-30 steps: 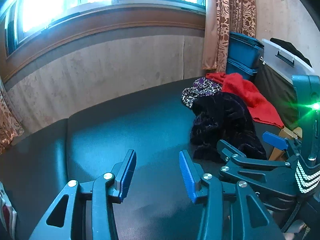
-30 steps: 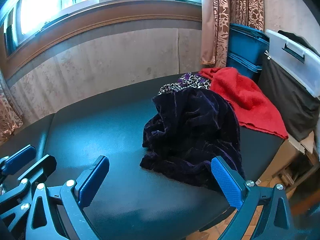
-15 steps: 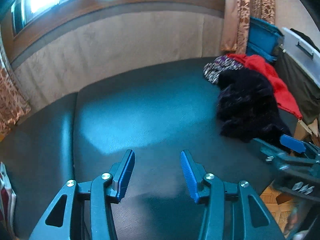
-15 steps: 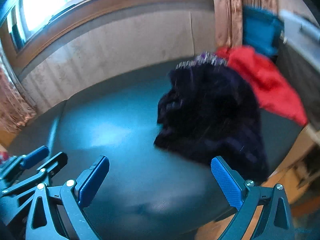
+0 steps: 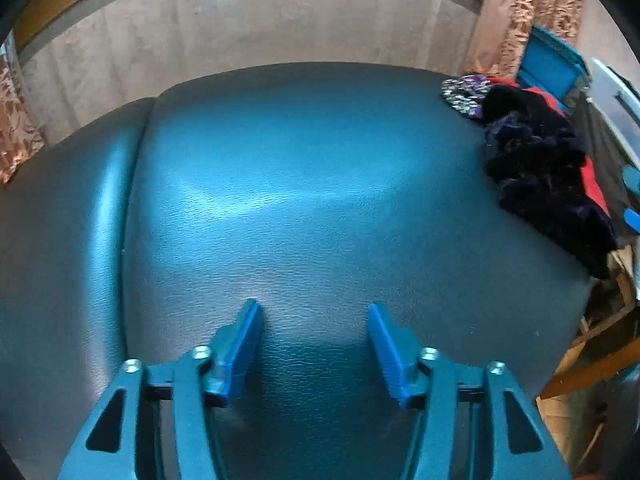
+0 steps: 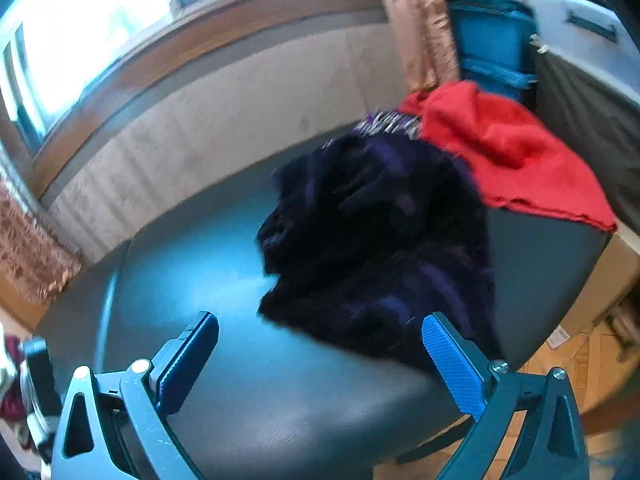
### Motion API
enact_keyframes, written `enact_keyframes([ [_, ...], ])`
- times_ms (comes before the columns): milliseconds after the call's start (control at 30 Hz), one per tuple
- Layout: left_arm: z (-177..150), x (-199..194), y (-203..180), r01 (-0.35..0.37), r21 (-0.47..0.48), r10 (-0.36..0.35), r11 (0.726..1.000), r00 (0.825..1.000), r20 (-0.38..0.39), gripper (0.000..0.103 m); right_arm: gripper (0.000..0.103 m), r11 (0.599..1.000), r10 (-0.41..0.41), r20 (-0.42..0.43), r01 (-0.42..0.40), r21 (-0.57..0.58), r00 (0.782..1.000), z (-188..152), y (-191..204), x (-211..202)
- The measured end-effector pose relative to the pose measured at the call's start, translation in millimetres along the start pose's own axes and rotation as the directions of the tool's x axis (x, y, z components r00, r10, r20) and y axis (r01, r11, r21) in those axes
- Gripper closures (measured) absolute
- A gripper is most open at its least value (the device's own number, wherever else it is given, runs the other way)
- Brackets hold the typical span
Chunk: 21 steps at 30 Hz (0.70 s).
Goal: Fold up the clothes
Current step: 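Move both tools toward the clothes pile on the bench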
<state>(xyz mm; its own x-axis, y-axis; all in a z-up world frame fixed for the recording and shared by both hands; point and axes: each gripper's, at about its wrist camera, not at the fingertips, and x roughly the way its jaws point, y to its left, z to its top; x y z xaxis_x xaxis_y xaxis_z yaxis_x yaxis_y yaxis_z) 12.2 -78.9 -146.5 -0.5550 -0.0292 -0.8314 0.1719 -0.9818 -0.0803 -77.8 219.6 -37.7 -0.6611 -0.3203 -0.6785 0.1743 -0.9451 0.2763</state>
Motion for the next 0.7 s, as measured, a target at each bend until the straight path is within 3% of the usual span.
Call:
enact_keyframes([
  [67, -3.3, 0.4, -1.8, 0.007, 0.015, -0.007, 1.000, 1.000, 0.022, 0.025, 0.000, 0.999, 0.007, 0.010, -0.008, 0.039, 1.000, 1.3, -12.4, -0.8],
  [167, -8.2, 1.1, -4.5, 0.017, 0.039, -0.019, 0.999, 0.998, 0.054, 0.019, 0.000, 0.994, 0.020, -0.051, -0.014, 0.105, 0.999, -7.0, -24.1, 8.7],
  [400, -13.6, 3.2, -5.7, 0.052, 0.080, -0.061, 0.995, 0.992, 0.113, 0.003, 0.000, 0.994, -0.011, -0.087, 0.020, 0.105, 0.996, -24.2, -22.5, -3.9],
  [567, -9.5, 6.9, -12.1, 0.064, 0.108, -0.077, 0.992, 0.990, 0.120, 0.001, 0.000, 0.981, -0.007, -0.117, 0.030, 0.193, 0.993, -30.4, -15.4, -23.6],
  [700, -5.4, 9.6, -17.8, 0.074, 0.118, -0.088, 0.990, 0.988, 0.124, 0.001, 0.005, 0.985, -0.094, -0.057, 0.101, 0.139, 0.994, -37.3, 10.1, -58.1],
])
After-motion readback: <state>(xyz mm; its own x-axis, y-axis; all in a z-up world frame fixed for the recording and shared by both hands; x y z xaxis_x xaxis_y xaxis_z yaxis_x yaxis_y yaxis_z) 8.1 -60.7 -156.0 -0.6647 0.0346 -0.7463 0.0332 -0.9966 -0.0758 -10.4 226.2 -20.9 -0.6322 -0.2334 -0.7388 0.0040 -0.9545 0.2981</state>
